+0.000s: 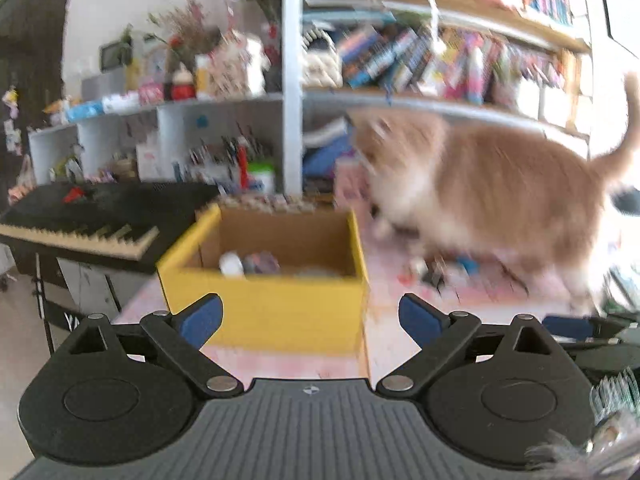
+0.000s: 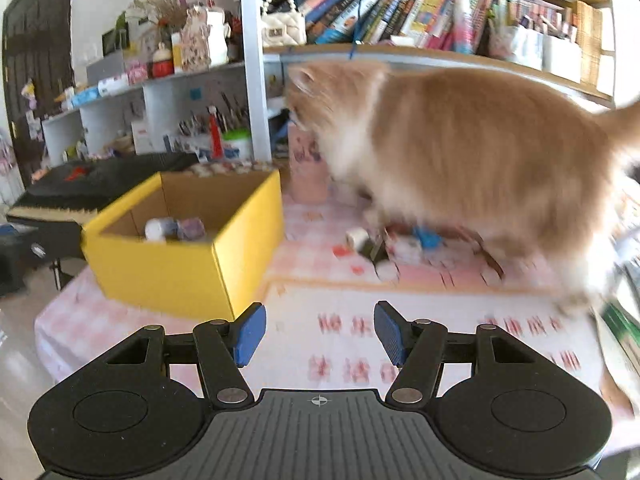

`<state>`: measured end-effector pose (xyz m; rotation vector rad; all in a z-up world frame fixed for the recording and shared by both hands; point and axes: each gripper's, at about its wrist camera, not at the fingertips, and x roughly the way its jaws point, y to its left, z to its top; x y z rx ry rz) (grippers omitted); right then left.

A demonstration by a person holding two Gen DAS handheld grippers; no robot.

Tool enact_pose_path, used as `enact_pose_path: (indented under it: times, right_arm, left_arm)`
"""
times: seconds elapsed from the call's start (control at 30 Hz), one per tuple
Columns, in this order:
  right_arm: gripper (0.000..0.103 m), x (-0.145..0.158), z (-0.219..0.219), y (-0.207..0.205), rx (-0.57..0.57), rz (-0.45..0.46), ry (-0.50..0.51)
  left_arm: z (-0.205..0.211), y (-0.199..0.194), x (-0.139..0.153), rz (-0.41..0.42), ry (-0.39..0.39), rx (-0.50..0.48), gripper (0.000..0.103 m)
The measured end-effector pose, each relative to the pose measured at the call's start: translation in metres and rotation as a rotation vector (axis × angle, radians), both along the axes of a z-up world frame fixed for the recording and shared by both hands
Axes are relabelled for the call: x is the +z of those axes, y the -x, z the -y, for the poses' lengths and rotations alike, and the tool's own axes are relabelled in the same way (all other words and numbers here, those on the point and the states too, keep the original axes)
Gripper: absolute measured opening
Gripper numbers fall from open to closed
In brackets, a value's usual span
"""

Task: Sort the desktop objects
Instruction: 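Withdraw both tools from the box and move toward the items on the table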

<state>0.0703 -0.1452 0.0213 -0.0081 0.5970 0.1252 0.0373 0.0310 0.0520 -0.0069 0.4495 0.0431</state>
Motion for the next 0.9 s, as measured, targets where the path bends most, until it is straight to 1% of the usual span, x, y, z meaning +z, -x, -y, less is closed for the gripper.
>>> enact_pose_path:
  times: [0.1,0.23,0.33,0.47,0.67,0.9]
  right_arm:
    - [0.061,-0.008,0.004,0.023,-0.028,-0.024,0.007]
    - [0.061,-0.014,0.011,0.045,-0.069,-0.052,0.015]
    - [0.066,-0.018,0.016,0.054,-0.098,-0.074,0.025]
    - [0.067,-0.021,0.020,0.059,-0.121,-0.097,0.037]
    - [0.068,-0.024,0.025,0.065,-0.121,-0.107,0.049]
    - [0.068,-0.025,0.041,0.055,-0.123,-0.119,0.053]
  left_arm:
    - [0.012,0.012,-0.015,-0.055,-0.003,-0.046,0.096]
    - [0.024,0.025,-0.025,-0.086,-0.012,-0.092,0.096]
    - [0.033,0.033,-0.031,-0.111,-0.023,-0.121,0.096]
    - [0.043,0.038,-0.038,-0.149,-0.039,-0.145,0.096]
    - [0.051,0.037,-0.039,-0.166,-0.034,-0.155,0.097]
    - [0.068,0.019,-0.043,-0.204,-0.030,-0.165,0.097]
